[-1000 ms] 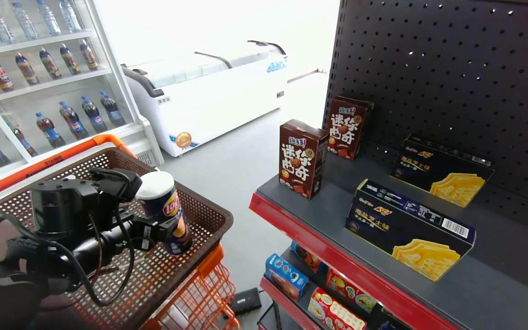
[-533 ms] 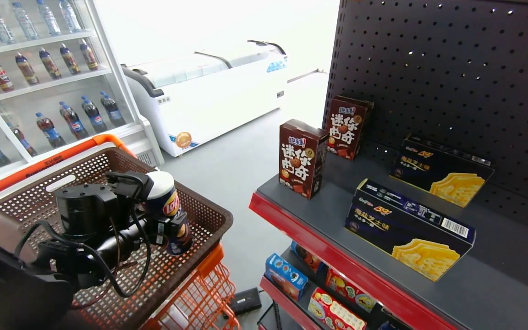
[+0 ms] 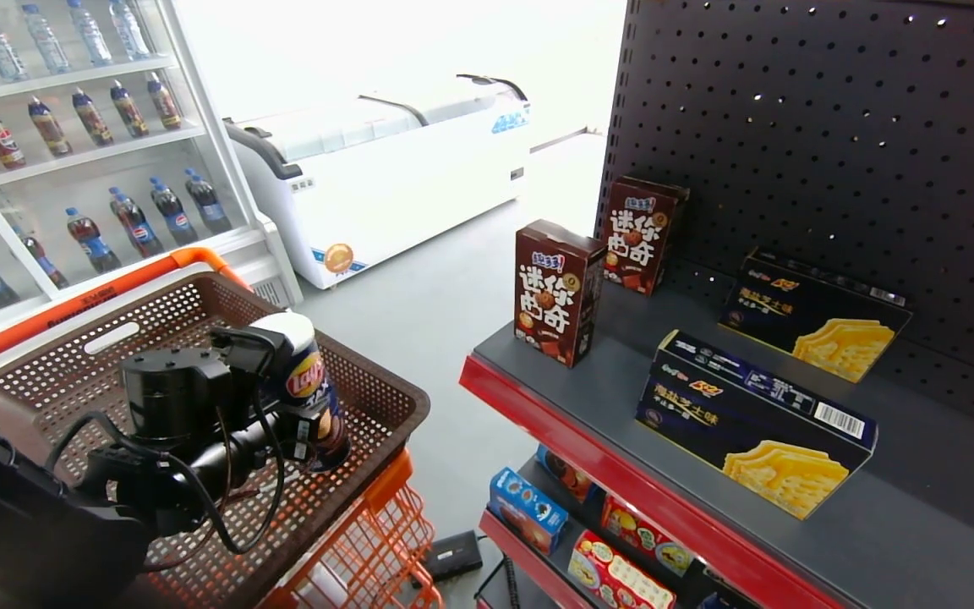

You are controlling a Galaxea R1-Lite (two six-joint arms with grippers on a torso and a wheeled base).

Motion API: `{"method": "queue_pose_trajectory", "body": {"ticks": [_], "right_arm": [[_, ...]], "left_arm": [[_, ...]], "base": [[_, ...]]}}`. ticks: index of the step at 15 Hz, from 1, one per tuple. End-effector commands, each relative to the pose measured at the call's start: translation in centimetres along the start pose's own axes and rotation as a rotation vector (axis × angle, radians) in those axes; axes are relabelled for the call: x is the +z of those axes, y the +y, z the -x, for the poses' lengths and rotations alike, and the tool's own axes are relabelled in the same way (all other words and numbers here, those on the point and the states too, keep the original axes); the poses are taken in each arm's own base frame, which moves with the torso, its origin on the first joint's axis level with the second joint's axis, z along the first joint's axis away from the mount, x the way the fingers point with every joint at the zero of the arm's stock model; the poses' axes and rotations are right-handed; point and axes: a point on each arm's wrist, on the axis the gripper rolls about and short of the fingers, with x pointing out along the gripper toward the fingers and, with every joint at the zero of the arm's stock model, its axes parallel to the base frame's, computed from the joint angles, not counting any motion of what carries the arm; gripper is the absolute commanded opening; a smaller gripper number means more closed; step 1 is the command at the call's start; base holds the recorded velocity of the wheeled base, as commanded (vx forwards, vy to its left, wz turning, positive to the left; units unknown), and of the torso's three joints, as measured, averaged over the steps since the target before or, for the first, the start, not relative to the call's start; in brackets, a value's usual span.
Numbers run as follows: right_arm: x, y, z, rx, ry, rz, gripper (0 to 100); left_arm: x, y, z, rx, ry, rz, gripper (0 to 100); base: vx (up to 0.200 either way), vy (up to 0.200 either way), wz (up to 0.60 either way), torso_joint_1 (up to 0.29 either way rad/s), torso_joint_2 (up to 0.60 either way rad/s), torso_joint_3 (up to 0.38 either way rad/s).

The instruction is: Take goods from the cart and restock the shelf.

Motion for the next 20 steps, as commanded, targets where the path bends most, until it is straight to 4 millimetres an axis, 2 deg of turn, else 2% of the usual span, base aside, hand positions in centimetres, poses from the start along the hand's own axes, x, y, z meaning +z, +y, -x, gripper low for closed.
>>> {"method": "queue_pose_trajectory", "body": {"ticks": [1,3,5,8,9,10,14,17,19,20], "right_arm": [[0.0,0.0,0.0,0.000,0.000,0.000,100],[0.0,0.0,0.0,0.000,0.000,0.000,100],[0.0,0.0,0.0,0.000,0.000,0.000,100],[0.0,0.0,0.0,0.000,0.000,0.000,100],[0.0,0.0,0.0,0.000,0.000,0.000,100],[0.0,0.0,0.0,0.000,0.000,0.000,100],[0.0,0.0,0.0,0.000,0.000,0.000,100],[0.0,0.0,0.0,0.000,0.000,0.000,100],[0.0,0.0,0.0,0.000,0.000,0.000,100],[0.0,0.0,0.0,0.000,0.000,0.000,100]], "left_arm": [[0.0,0.0,0.1,0.002,0.002,-0.015,0],[-0.5,0.0,0.4,0.001,0.020,-0.039,0],[0.5,-0.3,0.4,-0.009,-0.022,-0.043,0],[4.2,-0.1,1.6,-0.083,-0.126,-0.032,0],[4.9,0.0,2.0,-0.087,-0.131,-0.034,0],[7.0,-0.1,3.9,-0.144,-0.127,-0.037,0],[10.2,1.0,8.8,-0.302,-0.150,-0.023,0],[10.7,0.8,10.7,-0.507,-0.196,-0.033,0],[10.8,1.0,11.5,-0.535,-0.214,0.000,0],[11.3,1.0,12.1,-0.618,-0.235,0.035,0]], "base": [[0.000,0.000,0.00,0.000,0.00,0.000],[0.000,0.000,0.00,0.000,0.00,0.000],[0.000,0.000,0.00,0.000,0.00,0.000],[0.000,0.000,0.00,0.000,0.00,0.000],[0.000,0.000,0.00,0.000,0.00,0.000],[0.000,0.000,0.00,0.000,0.00,0.000],[0.000,0.000,0.00,0.000,0.00,0.000],[0.000,0.000,0.00,0.000,0.00,0.000],[0.000,0.000,0.00,0.000,0.00,0.000],[0.000,0.000,0.00,0.000,0.00,0.000]]}}
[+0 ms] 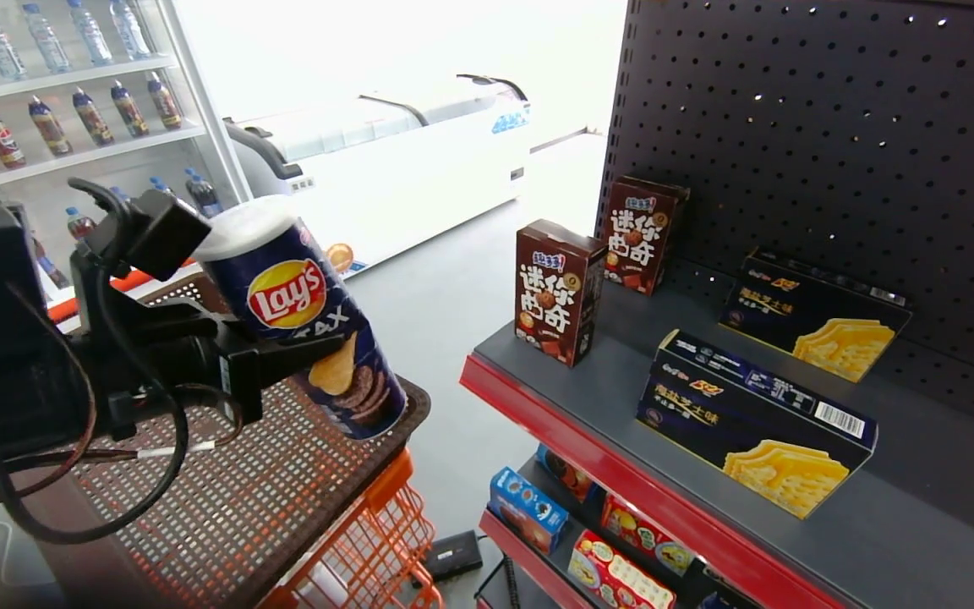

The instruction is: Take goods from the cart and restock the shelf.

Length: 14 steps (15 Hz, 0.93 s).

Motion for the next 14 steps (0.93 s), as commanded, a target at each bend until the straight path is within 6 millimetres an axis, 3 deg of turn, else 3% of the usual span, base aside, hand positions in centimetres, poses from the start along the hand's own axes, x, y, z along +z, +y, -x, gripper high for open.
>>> {"method": "queue_pose_trajectory", "body": {"ticks": [1,4,8,12,14], "right_arm": [[0.0,0.0,0.0,0.000,0.000,0.000,100],[0.0,0.0,0.0,0.000,0.000,0.000,100],[0.0,0.0,0.0,0.000,0.000,0.000,100],[0.0,0.0,0.0,0.001,-0.002,0.000,100],[0.0,0.0,0.0,0.001,0.000,0.000,100]], "left_arm": [[1.4,-0.7,1.6,-0.037,-0.071,-0.015,0],[1.9,-1.3,2.8,-0.064,-0.099,-0.029,0],[1.0,-2.3,4.7,-0.107,-0.064,-0.014,0],[0.9,-4.8,7.4,-0.214,0.032,0.018,0],[1.0,-5.3,7.8,-0.236,0.046,0.019,0]], "base": [[0.000,0.000,0.00,0.000,0.00,0.000],[0.000,0.000,0.00,0.000,0.00,0.000],[0.000,0.000,0.00,0.000,0.00,0.000],[0.000,0.000,0.00,0.000,0.00,0.000],[0.000,0.000,0.00,0.000,0.00,0.000]]}}
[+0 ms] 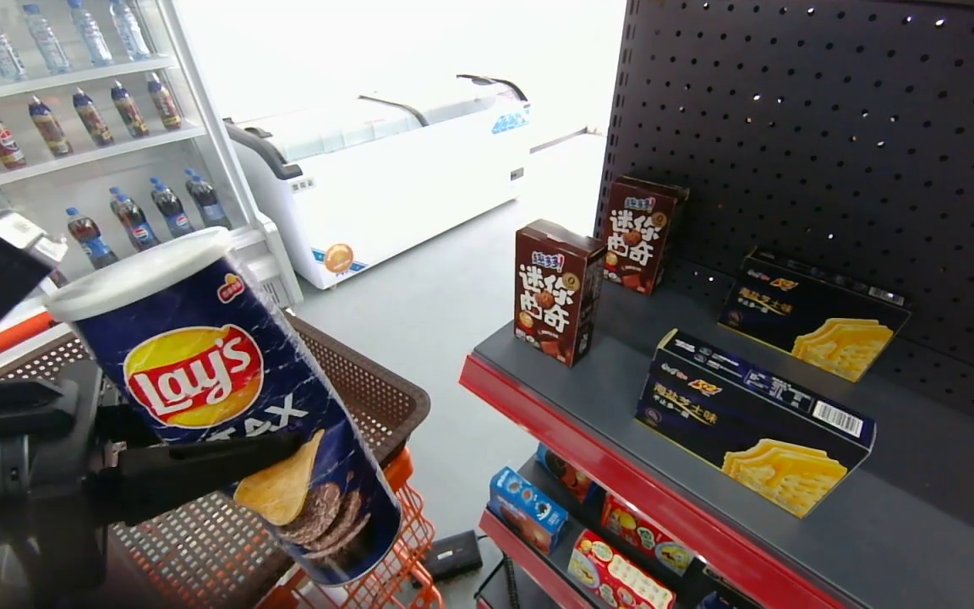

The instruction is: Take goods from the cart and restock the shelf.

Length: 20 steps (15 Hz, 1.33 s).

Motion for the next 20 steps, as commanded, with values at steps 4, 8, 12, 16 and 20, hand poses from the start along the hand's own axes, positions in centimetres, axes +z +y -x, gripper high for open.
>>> {"method": "queue_pose_trajectory", "body": {"ticks": [4,8,12,16,20], "right_arm": [[0.0,0.0,0.0,0.000,0.000,0.000,100],[0.0,0.0,0.0,0.001,0.000,0.000,100],[0.0,0.0,0.0,0.001,0.000,0.000,100],[0.0,0.0,0.0,0.003,0.000,0.000,100],[0.0,0.0,0.0,0.003,0.000,0.000,100]], "left_arm": [[-0.3,-3.2,0.2,-0.184,0.037,-0.050,0],[-0.8,-4.2,0.3,-0.249,0.082,-0.056,0],[-0.9,-4.2,0.3,-0.257,0.085,-0.066,0],[-1.0,-4.2,0.2,-0.273,0.088,-0.063,0],[-1.0,-4.2,0.2,-0.274,0.091,-0.061,0]], "base": [[0.000,0.000,0.00,0.000,0.00,0.000],[0.000,0.000,0.00,0.000,0.00,0.000],[0.000,0.000,0.00,0.000,0.00,0.000],[0.000,0.000,0.00,0.000,0.00,0.000],[0.000,0.000,0.00,0.000,0.00,0.000]]}}
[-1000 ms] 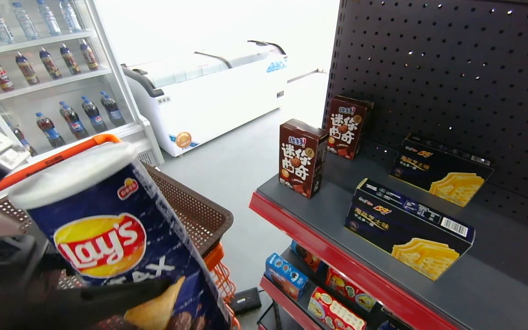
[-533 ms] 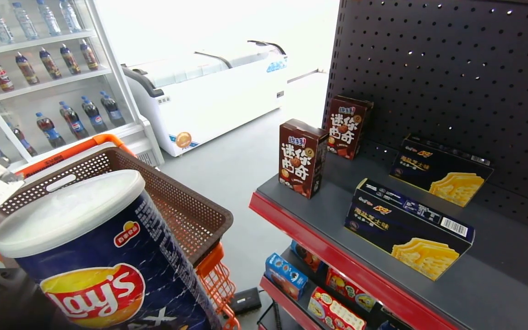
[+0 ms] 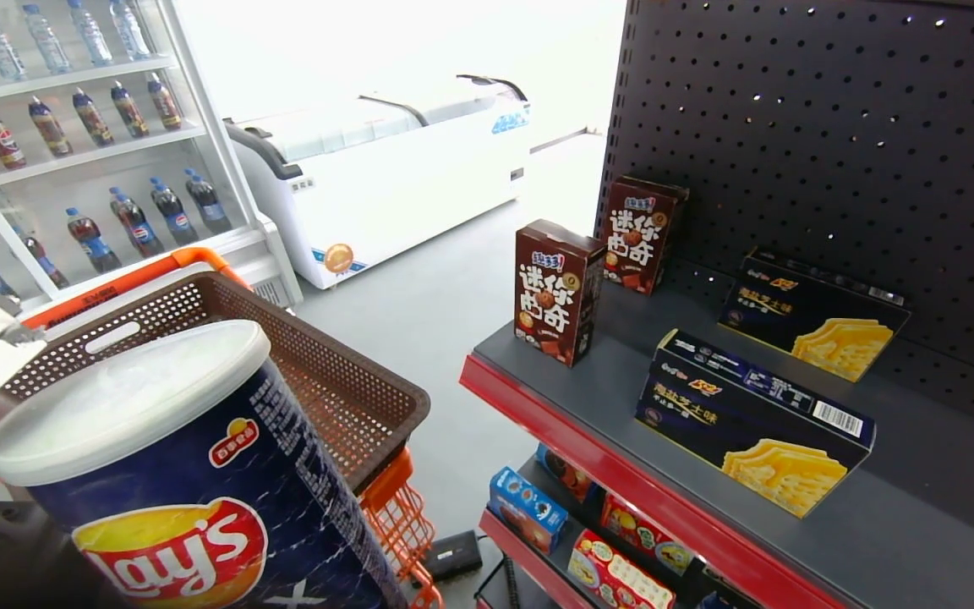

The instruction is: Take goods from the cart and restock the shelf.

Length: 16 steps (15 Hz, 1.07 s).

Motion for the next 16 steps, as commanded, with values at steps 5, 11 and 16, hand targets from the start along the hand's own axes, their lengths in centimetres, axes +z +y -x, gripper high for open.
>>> {"method": "queue_pose_trajectory", "body": {"ticks": [5,11,16], "right_arm": [[0.00,0.00,0.00,0.001,0.000,0.000,100],[0.00,0.00,0.00,0.001,0.000,0.000,100],[0.00,0.00,0.00,0.001,0.000,0.002,100]], "left_arm": [[-0.31,0.14,-0.20,0.001,0.011,0.008,0],[-0.17,0.15,-0.20,0.003,0.006,0.005,0],[-0.26,0.14,-0.23,0.001,0.010,0.007,0]], "base": [[0.000,0.000,-0.48,-0.001,0.00,0.004],[0.000,0.000,-0.60,0.005,0.00,0.002],[0.000,0.000,-0.60,0.000,0.00,0.001]]}}
